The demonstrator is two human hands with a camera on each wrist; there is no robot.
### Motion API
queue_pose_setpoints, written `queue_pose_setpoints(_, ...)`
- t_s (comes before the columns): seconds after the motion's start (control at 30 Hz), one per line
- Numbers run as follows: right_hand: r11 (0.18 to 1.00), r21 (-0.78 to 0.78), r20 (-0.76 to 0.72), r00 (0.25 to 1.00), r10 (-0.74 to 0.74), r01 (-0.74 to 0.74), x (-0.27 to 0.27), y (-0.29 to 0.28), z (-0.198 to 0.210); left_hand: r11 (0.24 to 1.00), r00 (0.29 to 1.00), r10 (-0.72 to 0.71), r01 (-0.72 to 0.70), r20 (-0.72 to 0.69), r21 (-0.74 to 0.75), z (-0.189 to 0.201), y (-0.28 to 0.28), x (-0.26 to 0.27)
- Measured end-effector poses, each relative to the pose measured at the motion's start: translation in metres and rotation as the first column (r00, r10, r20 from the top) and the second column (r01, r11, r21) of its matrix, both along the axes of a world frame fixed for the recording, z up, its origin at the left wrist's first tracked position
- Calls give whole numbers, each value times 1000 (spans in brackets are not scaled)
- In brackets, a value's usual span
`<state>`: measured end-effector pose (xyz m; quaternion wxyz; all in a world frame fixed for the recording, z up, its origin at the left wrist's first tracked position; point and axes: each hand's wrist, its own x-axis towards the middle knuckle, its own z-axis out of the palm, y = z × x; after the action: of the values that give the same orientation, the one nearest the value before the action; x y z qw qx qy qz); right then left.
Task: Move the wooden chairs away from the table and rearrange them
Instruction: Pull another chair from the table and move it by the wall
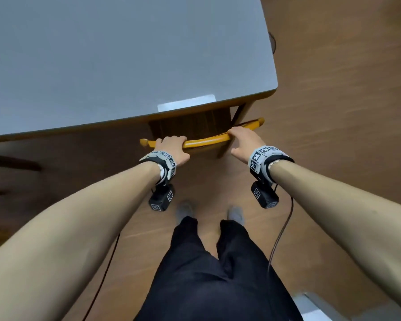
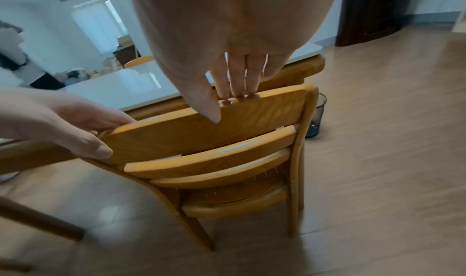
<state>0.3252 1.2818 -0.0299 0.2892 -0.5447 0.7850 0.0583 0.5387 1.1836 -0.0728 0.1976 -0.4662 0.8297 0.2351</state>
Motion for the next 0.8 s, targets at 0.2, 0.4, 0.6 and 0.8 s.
queue_pose_setpoints(0.2, 979, 59, -2, 980, 197, -196, -23, -34, -24, 995, 996, 40, -31, 82, -99, -17, 0, -10)
queue_pose_setpoints(0.4, 902, 17, 17, 902, 431, -432, -47, -41, -48, 942, 963, 265, -245, 57, -231, -29, 17, -24)
queue_pose_setpoints(0.6, 838, -41, 44, 837, 546, -545, -68, -31, -51, 884, 905, 419, -388, 73, -259, -26, 48, -46)
queue_pose_setpoints(0.8, 730, -68, -12, 733, 681, -680, -89, -2, -57, 759, 792, 610, -573, 29, -309, -26, 122, -70)
